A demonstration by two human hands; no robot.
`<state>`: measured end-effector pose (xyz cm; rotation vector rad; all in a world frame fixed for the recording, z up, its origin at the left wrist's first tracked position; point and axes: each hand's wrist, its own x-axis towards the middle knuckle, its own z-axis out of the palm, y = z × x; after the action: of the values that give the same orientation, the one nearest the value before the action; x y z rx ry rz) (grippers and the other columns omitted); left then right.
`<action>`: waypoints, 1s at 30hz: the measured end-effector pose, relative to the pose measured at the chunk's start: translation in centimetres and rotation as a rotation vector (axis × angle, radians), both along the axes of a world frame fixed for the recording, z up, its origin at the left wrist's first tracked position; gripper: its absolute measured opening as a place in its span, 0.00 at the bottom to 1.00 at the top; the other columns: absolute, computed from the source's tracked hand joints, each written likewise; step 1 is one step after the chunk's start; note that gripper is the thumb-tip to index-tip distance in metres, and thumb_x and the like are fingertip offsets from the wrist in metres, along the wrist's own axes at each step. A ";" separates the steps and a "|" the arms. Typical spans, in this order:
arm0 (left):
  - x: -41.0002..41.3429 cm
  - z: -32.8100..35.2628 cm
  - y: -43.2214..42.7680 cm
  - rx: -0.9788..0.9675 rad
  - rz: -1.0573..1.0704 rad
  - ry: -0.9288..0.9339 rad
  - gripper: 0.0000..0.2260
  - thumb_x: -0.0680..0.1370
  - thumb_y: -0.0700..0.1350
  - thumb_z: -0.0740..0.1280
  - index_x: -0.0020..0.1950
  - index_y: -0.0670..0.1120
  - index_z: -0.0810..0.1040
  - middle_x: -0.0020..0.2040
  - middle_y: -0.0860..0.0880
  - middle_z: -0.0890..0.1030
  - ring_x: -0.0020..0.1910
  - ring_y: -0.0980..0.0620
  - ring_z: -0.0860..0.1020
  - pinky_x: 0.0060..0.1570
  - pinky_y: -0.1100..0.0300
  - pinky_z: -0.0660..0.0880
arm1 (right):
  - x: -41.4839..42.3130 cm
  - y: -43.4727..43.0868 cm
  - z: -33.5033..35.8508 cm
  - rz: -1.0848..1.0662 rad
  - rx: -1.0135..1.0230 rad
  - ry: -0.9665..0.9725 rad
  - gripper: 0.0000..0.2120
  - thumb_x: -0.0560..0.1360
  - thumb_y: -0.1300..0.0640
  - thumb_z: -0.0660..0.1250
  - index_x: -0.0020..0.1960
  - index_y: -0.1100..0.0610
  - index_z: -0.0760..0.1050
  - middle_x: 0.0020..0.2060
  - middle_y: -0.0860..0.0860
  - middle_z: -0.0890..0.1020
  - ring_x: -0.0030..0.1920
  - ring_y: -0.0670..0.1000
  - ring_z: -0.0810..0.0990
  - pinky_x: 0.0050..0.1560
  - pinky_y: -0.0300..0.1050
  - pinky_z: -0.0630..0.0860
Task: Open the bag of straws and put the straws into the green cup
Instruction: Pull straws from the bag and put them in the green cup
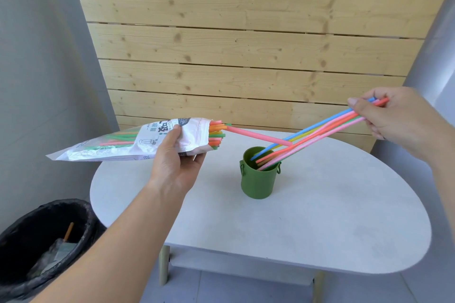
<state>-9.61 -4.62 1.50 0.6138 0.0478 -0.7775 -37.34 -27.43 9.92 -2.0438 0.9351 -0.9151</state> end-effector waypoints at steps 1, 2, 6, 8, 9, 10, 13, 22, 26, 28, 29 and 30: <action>0.0 0.0 0.0 0.001 0.002 -0.001 0.10 0.83 0.43 0.65 0.63 0.40 0.76 0.58 0.40 0.82 0.32 0.47 0.82 0.26 0.63 0.76 | 0.5 0.3 0.0 0.002 -0.018 0.018 0.12 0.73 0.42 0.70 0.44 0.50 0.81 0.21 0.46 0.70 0.23 0.50 0.65 0.33 0.46 0.67; 0.0 0.0 0.1 0.004 0.005 -0.005 0.11 0.83 0.43 0.65 0.63 0.40 0.76 0.58 0.40 0.82 0.35 0.46 0.83 0.28 0.62 0.78 | 1.1 0.5 -0.1 0.009 -0.028 0.029 0.12 0.74 0.42 0.70 0.43 0.50 0.81 0.22 0.49 0.71 0.24 0.52 0.66 0.33 0.46 0.67; 0.1 0.2 0.3 0.031 0.005 -0.029 0.14 0.83 0.44 0.65 0.66 0.39 0.77 0.56 0.40 0.84 0.42 0.44 0.85 0.34 0.58 0.82 | 3.5 1.1 -0.7 0.016 -0.017 0.022 0.13 0.76 0.47 0.71 0.41 0.56 0.79 0.27 0.55 0.71 0.26 0.53 0.66 0.30 0.45 0.66; 0.2 0.3 0.4 0.026 0.004 -0.032 0.12 0.83 0.44 0.65 0.63 0.40 0.78 0.55 0.40 0.85 0.41 0.45 0.86 0.35 0.57 0.82 | 4.5 1.4 -0.9 -0.003 -0.025 0.012 0.13 0.75 0.46 0.72 0.41 0.56 0.78 0.26 0.55 0.71 0.24 0.53 0.67 0.28 0.44 0.67; 0.3 0.4 0.5 0.033 0.007 -0.039 0.11 0.83 0.45 0.65 0.62 0.40 0.78 0.56 0.40 0.85 0.45 0.44 0.86 0.38 0.55 0.83 | 4.9 1.5 -1.0 -0.006 -0.021 -0.007 0.14 0.74 0.46 0.72 0.41 0.56 0.77 0.26 0.55 0.71 0.24 0.53 0.67 0.26 0.44 0.67; 0.4 0.4 0.4 0.044 0.010 -0.052 0.13 0.83 0.45 0.65 0.64 0.39 0.78 0.59 0.40 0.85 0.51 0.43 0.86 0.45 0.52 0.84 | 5.3 1.6 -1.1 -0.010 -0.015 -0.034 0.14 0.74 0.45 0.72 0.41 0.55 0.76 0.26 0.55 0.70 0.23 0.53 0.66 0.25 0.43 0.66; 0.6 0.3 0.5 0.065 0.007 -0.092 0.17 0.84 0.46 0.63 0.69 0.38 0.76 0.61 0.38 0.84 0.58 0.42 0.85 0.56 0.48 0.82 | 6.6 2.0 -1.3 -0.035 0.001 -0.116 0.16 0.73 0.44 0.71 0.41 0.56 0.74 0.26 0.55 0.69 0.21 0.52 0.65 0.22 0.40 0.64; 0.5 0.4 0.5 0.027 0.015 -0.053 0.18 0.83 0.44 0.65 0.71 0.38 0.74 0.63 0.38 0.83 0.49 0.42 0.84 0.32 0.58 0.81 | 8.3 2.6 -2.7 -0.190 -0.149 0.050 0.20 0.72 0.35 0.68 0.53 0.49 0.76 0.33 0.46 0.77 0.29 0.44 0.77 0.28 0.40 0.73; 0.5 0.4 0.6 0.027 0.014 -0.043 0.18 0.83 0.44 0.65 0.71 0.38 0.74 0.62 0.38 0.84 0.44 0.43 0.84 0.31 0.59 0.80 | 8.1 2.7 -2.4 -0.279 -0.258 0.154 0.24 0.72 0.32 0.66 0.57 0.50 0.78 0.40 0.45 0.82 0.34 0.40 0.80 0.33 0.41 0.69; 0.5 0.4 0.5 0.025 0.014 -0.035 0.17 0.83 0.44 0.65 0.70 0.38 0.74 0.64 0.38 0.82 0.45 0.44 0.83 0.29 0.61 0.79 | 8.0 2.7 -2.3 -0.304 -0.269 0.233 0.31 0.72 0.31 0.64 0.65 0.51 0.77 0.56 0.53 0.82 0.53 0.53 0.81 0.46 0.46 0.73; 0.4 0.4 0.5 0.020 0.012 -0.037 0.17 0.83 0.44 0.65 0.70 0.37 0.74 0.65 0.38 0.82 0.47 0.44 0.82 0.29 0.62 0.78 | 8.0 2.8 -2.1 -0.314 -0.281 0.246 0.32 0.73 0.32 0.64 0.68 0.52 0.76 0.61 0.56 0.80 0.60 0.57 0.78 0.53 0.50 0.74; 0.4 0.4 0.5 0.018 0.011 -0.041 0.18 0.83 0.44 0.65 0.71 0.38 0.74 0.65 0.38 0.82 0.49 0.43 0.82 0.29 0.61 0.79 | 7.9 3.2 -1.8 -0.317 -0.325 0.231 0.31 0.74 0.34 0.65 0.68 0.54 0.76 0.62 0.57 0.78 0.64 0.59 0.75 0.59 0.53 0.74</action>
<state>-9.21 -4.12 1.88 0.6462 0.0206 -0.7544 -29.40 -24.20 8.08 -2.3548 1.3371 -1.0678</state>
